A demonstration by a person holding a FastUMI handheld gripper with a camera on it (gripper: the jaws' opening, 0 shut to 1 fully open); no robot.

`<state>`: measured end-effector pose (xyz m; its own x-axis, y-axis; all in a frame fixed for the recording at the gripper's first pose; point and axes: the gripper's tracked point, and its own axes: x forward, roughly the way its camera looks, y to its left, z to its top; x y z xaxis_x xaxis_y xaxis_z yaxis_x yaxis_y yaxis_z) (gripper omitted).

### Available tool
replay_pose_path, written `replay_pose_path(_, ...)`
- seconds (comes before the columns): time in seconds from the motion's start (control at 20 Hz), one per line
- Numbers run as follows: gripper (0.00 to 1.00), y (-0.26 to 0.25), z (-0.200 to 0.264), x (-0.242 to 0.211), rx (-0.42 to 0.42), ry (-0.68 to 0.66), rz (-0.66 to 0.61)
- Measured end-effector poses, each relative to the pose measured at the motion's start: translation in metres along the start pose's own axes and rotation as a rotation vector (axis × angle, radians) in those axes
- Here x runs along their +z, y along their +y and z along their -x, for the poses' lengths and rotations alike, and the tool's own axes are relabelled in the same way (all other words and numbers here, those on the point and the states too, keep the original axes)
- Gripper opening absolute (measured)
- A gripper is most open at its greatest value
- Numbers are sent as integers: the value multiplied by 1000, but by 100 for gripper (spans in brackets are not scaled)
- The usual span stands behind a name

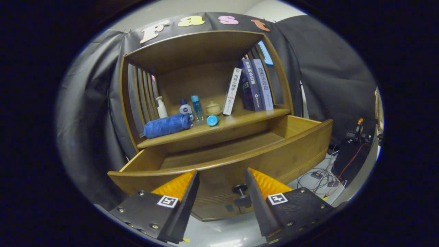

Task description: Pull open the drawer, take out the items inside it, and place them on the countertop above the cabinet.

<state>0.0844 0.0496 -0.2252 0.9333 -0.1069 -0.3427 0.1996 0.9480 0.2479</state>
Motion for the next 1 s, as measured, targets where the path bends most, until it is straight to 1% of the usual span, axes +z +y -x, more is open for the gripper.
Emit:
replay_pose_path(0.3,80,3,-4,-4,26,13,-29)
replay_pose_path(0.45,80,6,-5,5,41,-19,-27)
replay_pose_path(0.5,80,9,-9,-1,54,7,-3)
replay_pose_path(0.55,80,11,-12,3,64,-9,-10)
replay_pose_path(0.75,81,14,-26,4,113,-4,-37)
replay_pose_path(1.0,81,17,-52,8,119,-24,-53)
